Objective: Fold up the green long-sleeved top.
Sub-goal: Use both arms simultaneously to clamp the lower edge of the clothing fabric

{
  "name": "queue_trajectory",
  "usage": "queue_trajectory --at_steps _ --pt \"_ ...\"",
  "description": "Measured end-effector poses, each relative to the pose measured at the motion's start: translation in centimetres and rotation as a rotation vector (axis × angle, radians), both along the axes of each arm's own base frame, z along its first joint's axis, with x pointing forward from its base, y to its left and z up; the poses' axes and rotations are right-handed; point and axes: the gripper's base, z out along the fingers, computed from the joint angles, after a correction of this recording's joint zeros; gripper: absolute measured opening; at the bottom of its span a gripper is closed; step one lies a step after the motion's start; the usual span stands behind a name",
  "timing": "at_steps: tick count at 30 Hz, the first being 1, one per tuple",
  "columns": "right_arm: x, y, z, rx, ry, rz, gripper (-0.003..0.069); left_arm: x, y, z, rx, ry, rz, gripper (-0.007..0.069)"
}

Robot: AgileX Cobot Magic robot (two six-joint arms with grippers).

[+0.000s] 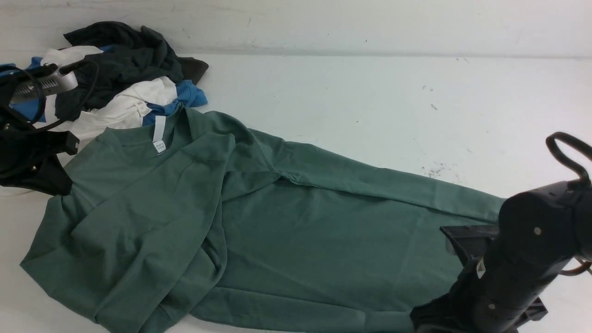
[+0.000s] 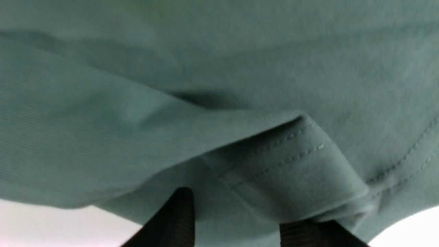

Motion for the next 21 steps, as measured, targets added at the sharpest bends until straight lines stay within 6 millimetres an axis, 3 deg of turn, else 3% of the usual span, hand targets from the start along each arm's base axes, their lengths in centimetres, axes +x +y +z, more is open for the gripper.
queue_trajectory --at_steps 7,10,14,21 --pt "0.7 0.1 0.1 0.014 -0.068 -0.011 0.0303 0.0 0.0 0.0 0.0 0.0 0.0 0.0006" --pt "1.0 0.0 0.1 0.0 -0.107 -0.023 0.0215 0.0 0.0 0.0 0.0 0.0 0.0 0.0006" --pt "1.3 -0.4 0.1 -0.045 -0.133 -0.011 0.0041 0.0 0.0 0.0 0.001 -0.003 0.001 0.0006" --pt "0.9 -0.9 0.5 -0.091 -0.121 0.012 0.0022 -0.3 0.1 0.8 0.014 -0.017 0.042 0.0015"
